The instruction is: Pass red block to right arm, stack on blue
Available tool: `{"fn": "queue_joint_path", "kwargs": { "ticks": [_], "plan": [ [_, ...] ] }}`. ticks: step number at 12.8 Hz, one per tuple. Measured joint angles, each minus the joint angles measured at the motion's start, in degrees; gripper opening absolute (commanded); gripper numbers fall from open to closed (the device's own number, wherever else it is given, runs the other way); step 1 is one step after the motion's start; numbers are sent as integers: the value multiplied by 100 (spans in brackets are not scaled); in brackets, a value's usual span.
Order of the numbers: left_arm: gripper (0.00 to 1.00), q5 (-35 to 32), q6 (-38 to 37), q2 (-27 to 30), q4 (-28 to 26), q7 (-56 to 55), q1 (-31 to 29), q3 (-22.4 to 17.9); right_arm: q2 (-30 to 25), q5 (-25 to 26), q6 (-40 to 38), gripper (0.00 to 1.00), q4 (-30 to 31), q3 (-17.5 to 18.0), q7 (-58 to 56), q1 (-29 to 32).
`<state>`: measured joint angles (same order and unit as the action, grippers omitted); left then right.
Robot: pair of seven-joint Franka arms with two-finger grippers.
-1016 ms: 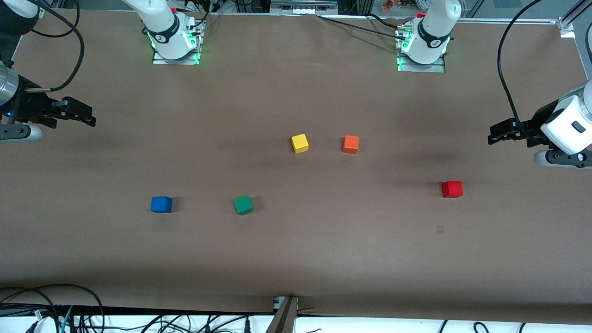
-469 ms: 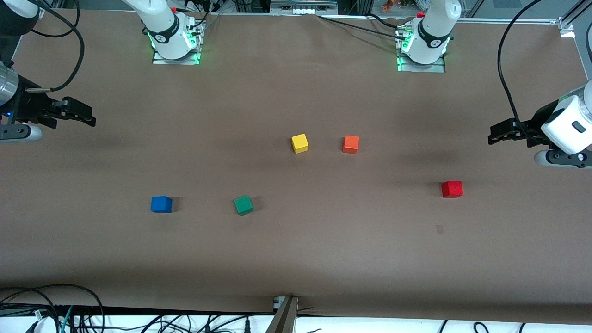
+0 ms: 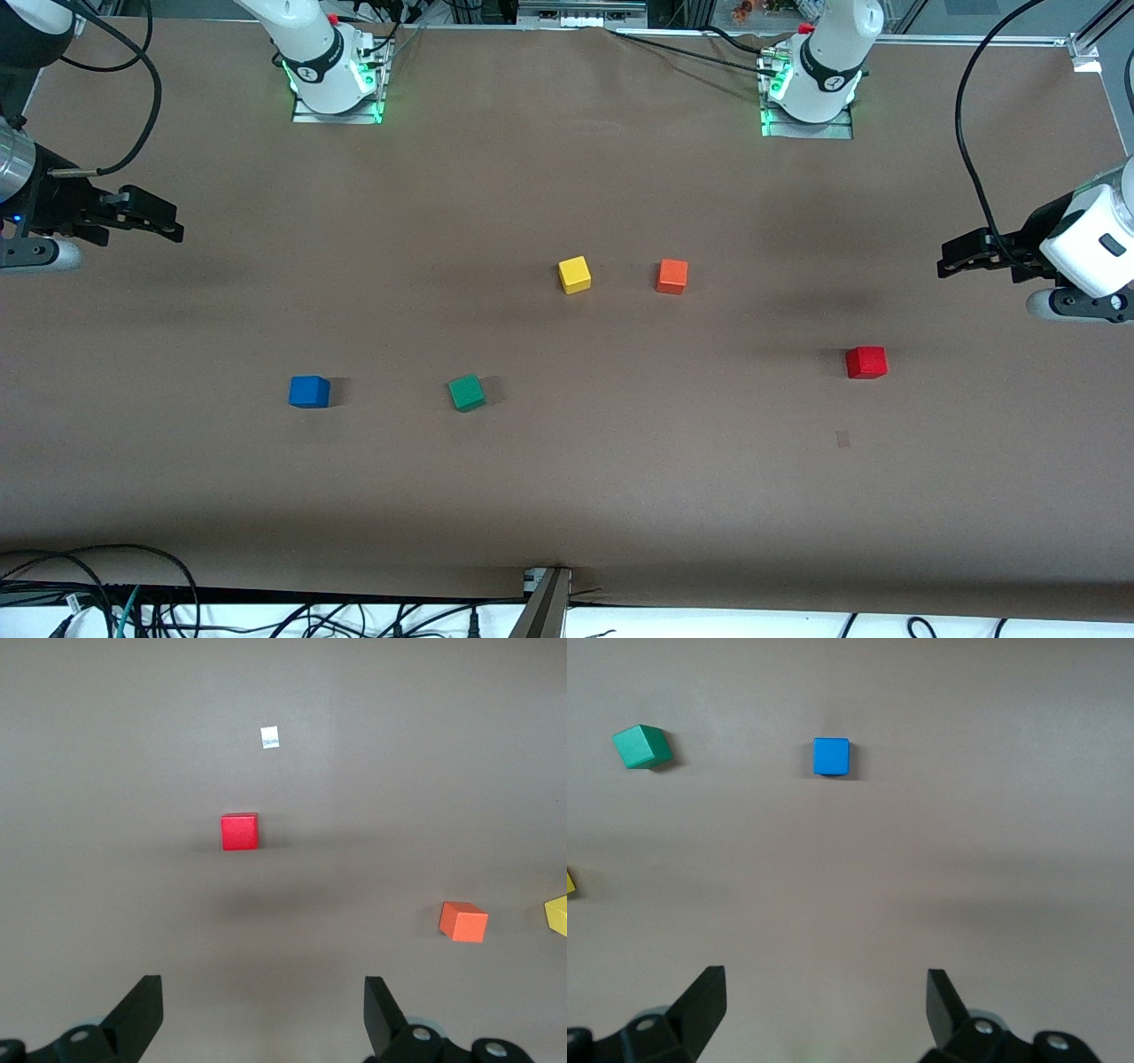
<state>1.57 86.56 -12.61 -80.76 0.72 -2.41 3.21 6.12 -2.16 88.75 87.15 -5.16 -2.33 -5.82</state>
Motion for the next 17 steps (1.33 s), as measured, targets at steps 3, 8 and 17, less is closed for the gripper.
{"fn": "queue_joint_path", "kwargs": {
  "ticks": [3,8,17],
  "plan": [
    [100,0,0,-13,0,0,-7,-6,0,0,0,100,0,0,0,0],
    [100,-1,13,-320,-9,0,-89,-22,1,0,0,100,-3,0,0,1],
    [100,-43,1980,-1666,-635,78,-233,-31,9,-1,0,100,-17,-1,0,2]
  ]
}}
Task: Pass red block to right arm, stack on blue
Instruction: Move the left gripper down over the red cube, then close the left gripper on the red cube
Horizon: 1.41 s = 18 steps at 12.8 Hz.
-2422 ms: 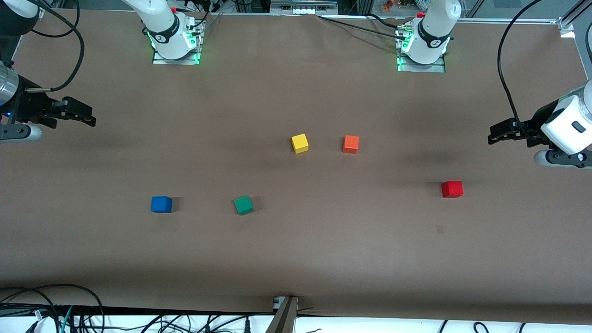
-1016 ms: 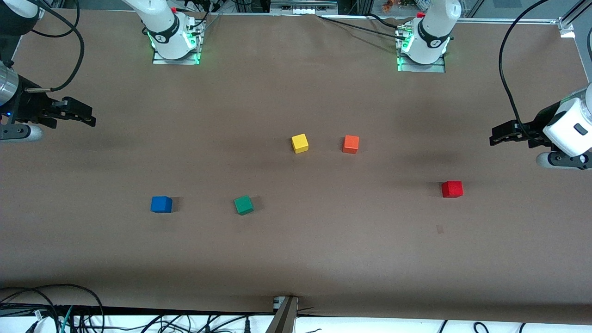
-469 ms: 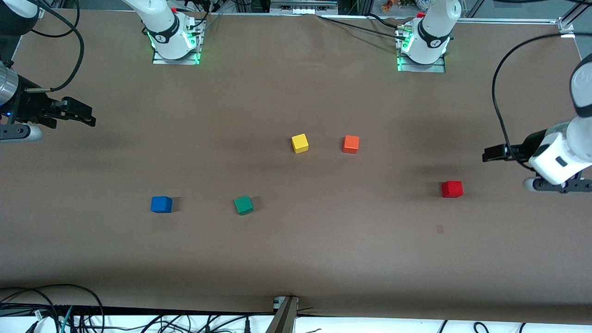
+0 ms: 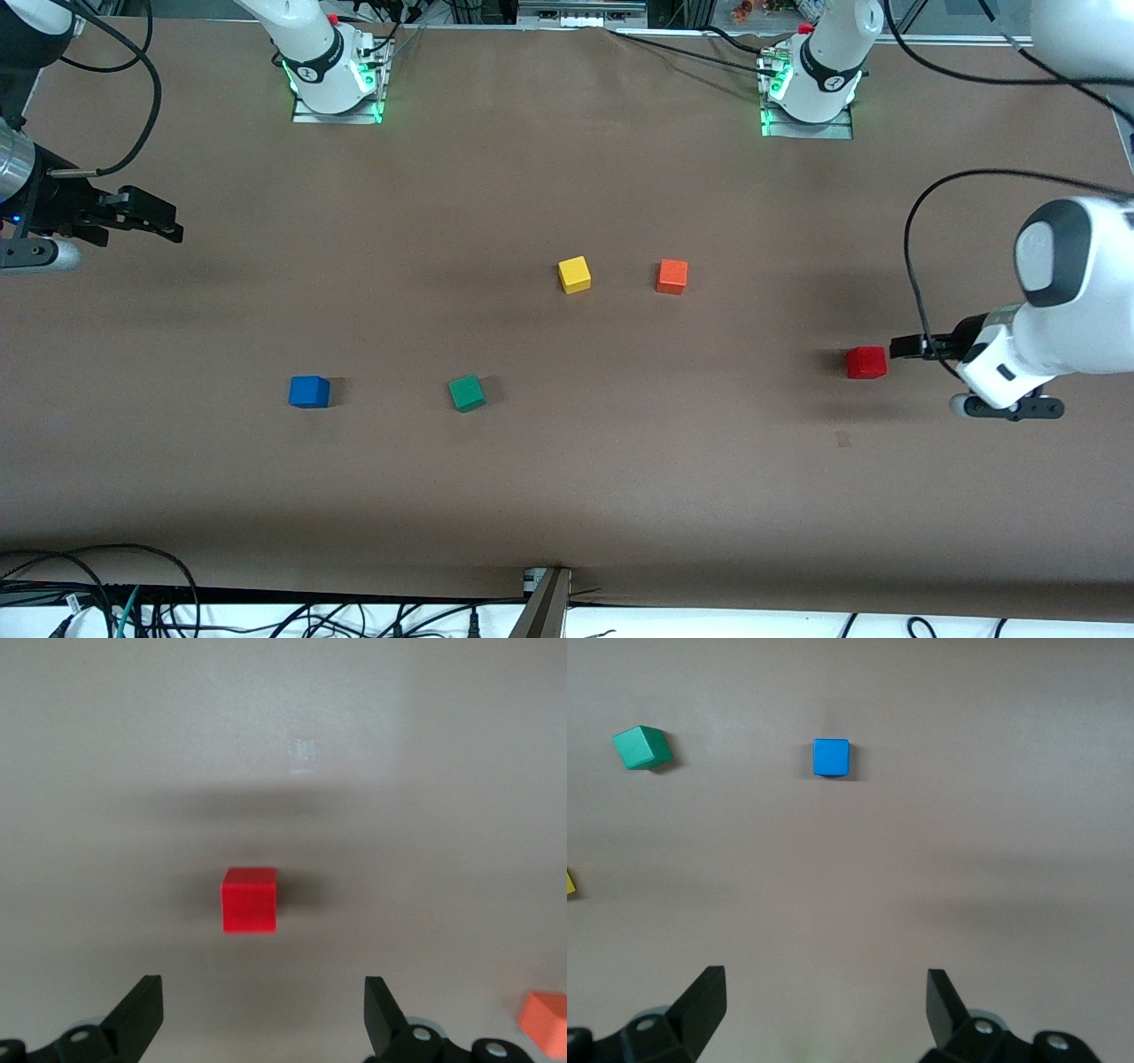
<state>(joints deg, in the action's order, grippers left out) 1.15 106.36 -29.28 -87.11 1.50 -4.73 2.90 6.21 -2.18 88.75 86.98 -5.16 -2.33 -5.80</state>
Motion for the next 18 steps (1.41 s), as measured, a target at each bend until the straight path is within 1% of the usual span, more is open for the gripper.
{"fn": "queue_joint_path", "kwargs": {
  "ticks": [5,9,11,14,15,16,17,18],
  "plan": [
    [100,-135,1374,-71,-1149,12,-29,-2,1,0,0,100,-2,-1,0,1],
    [100,-138,2478,-73,-1937,15,-33,-2,1,-1,0,100,-2,-1,0,1],
    [100,-300,2827,-103,-2118,20,-34,-2,1,-1,0,100,-2,-1,0,1],
    [100,-443,3177,-254,-2137,20,-41,-2,1,-1,0,100,-2,-1,0,1],
    [82,-445,3224,-298,-2138,20,-53,-2,1,-1,0,100,-2,-1,0,2],
    [45,-446,3238,-324,-2137,20,-65,-2,1,-1,0,100,-2,-1,0,2],
    [23,-446,3237,-333,-2138,22,-75,-2,2,-1,0,100,-2,-1,0,2],
    [9,-447,3219,-332,-2136,23,-79,-2,1,-1,0,100,-2,-1,0,2]
  ]
}}
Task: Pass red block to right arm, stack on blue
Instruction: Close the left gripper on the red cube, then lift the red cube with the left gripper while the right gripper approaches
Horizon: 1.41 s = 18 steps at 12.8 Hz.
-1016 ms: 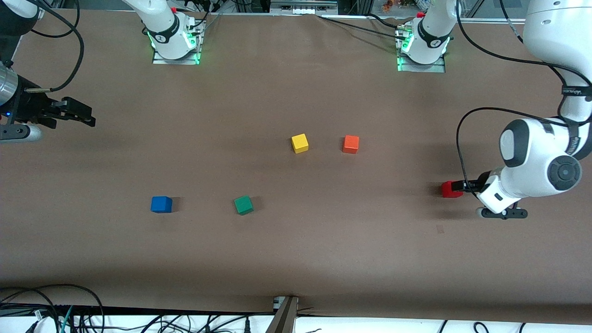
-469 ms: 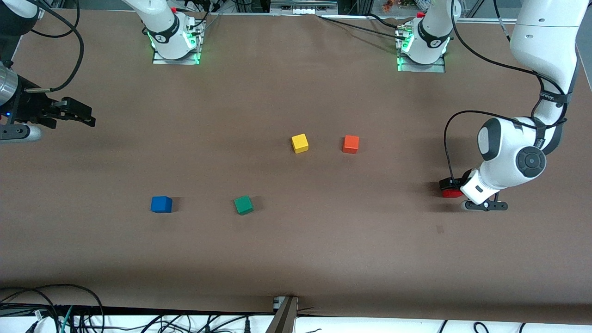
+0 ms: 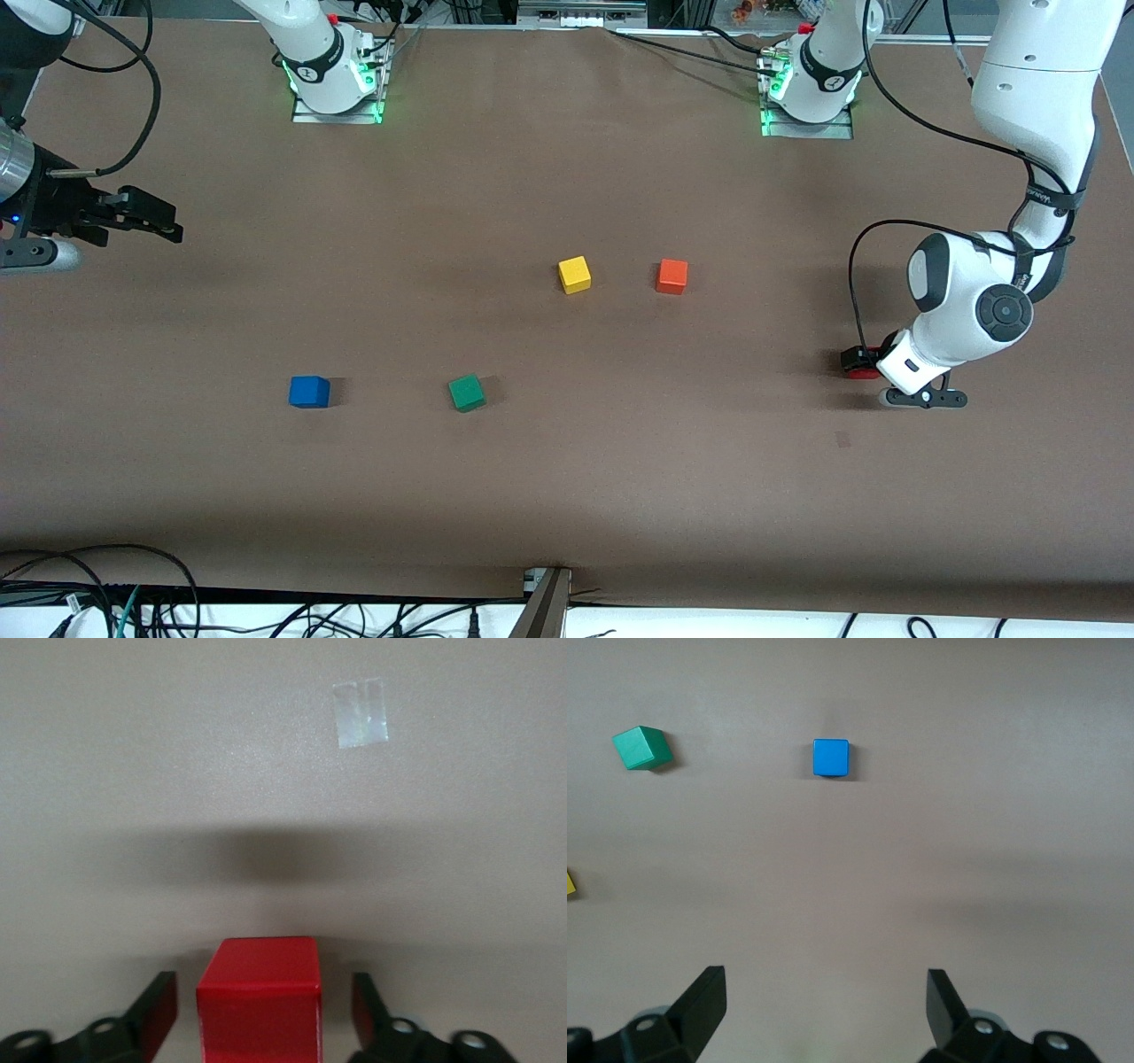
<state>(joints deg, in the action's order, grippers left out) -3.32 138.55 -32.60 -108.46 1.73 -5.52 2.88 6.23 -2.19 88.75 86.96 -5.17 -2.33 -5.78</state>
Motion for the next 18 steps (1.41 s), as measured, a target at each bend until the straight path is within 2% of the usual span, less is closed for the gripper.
{"fn": "queue_joint_path", "kwargs": {
  "ticks": [2,7,10,12,18],
  "plan": [
    [0,0,-116,3,16,0,-17,2,0,0,0,100,0,0,0,0],
    [0,0,-493,148,265,0,-63,62,0,0,0,100,0,0,0,0],
    [0,0,-1375,379,881,-1,-59,392,0,-1,0,100,0,0,0,0],
    [0,15,-1711,500,1191,-7,-57,677,0,-1,0,100,0,0,0,1],
    [0,561,-1827,568,1429,-14,-35,1211,0,-19,0,100,0,14,0,-14]
  ]
}}
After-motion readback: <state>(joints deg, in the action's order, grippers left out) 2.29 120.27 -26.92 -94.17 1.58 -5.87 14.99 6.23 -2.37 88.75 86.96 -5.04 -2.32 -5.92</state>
